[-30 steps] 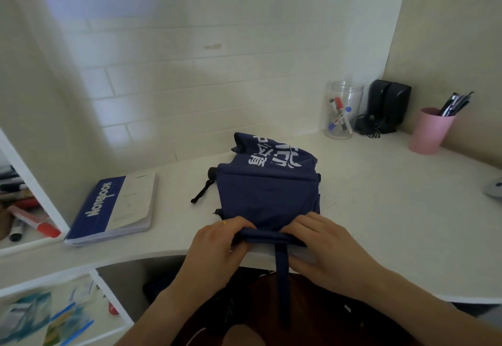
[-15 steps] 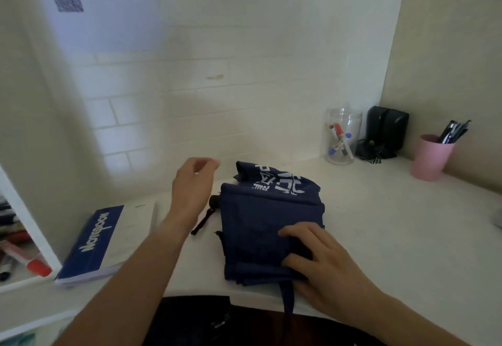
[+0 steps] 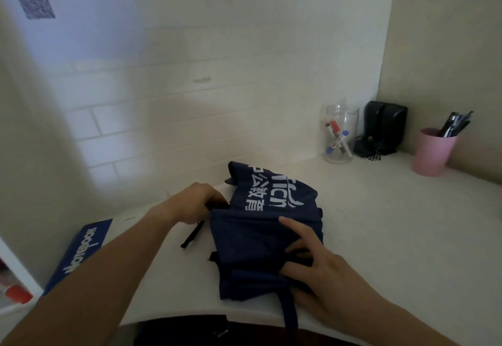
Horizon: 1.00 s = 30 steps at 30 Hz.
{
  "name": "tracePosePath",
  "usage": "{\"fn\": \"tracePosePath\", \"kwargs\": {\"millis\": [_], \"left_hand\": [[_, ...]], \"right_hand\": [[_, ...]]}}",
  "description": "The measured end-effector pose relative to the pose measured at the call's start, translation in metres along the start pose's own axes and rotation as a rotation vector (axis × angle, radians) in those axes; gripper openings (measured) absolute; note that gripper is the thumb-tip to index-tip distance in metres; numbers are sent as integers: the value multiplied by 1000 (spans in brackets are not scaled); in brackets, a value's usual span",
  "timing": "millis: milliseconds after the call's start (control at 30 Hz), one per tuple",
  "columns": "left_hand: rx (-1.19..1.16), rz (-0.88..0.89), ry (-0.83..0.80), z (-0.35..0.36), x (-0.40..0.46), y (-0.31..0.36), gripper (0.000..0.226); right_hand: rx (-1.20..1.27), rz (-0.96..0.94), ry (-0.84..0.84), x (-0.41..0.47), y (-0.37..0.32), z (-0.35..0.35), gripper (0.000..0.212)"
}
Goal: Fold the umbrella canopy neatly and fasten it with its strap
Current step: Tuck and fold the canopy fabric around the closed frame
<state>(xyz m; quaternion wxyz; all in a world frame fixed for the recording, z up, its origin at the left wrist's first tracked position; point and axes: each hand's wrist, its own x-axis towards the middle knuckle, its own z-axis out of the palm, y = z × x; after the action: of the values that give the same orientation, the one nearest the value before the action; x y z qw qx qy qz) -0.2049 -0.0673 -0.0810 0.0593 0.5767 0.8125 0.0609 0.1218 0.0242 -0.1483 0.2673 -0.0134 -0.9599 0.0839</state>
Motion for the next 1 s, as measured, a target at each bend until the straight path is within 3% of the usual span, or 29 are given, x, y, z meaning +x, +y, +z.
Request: {"fn": "tracePosePath", "kwargs": {"millis": [167,333,433,533,700,733,800,867,900,1000], "left_hand": [[139,14,526,11,-22,17,34],[297,128,759,34,-45,40,29],[351,183,782,59,-59,42,27],[226,223,744,73,-76,43,32],[13,53,539,70,-102,48,38],[-91,-10,593,69,-110,53,36],[-385,-112,863,62,-129,78,26],[-585,-107,1034,55,-147,118,14],[-634,-123,1005,54,-153,138,22],[-841,-380,653,71,-152,167,75]], "right_hand": [[-103,-3,58,-5,10,-11,14],[-252,-34,108,-14,16,-15,8],[-239,-53,80,-22,18,-14,8],[-199,-66,15,-28,19,-12,15],[-223,-122,-21,-27,13,-8,16],[-233,-133,-33,-28,12,-7,16],[-260,-149,-56,-28,10,-5,17],[-280,-155,-54,-29,9,-2,17],[-281,-146,-45,-29,9,-1,16],[-279,-113,-7,-30,8,-4,17]]}}
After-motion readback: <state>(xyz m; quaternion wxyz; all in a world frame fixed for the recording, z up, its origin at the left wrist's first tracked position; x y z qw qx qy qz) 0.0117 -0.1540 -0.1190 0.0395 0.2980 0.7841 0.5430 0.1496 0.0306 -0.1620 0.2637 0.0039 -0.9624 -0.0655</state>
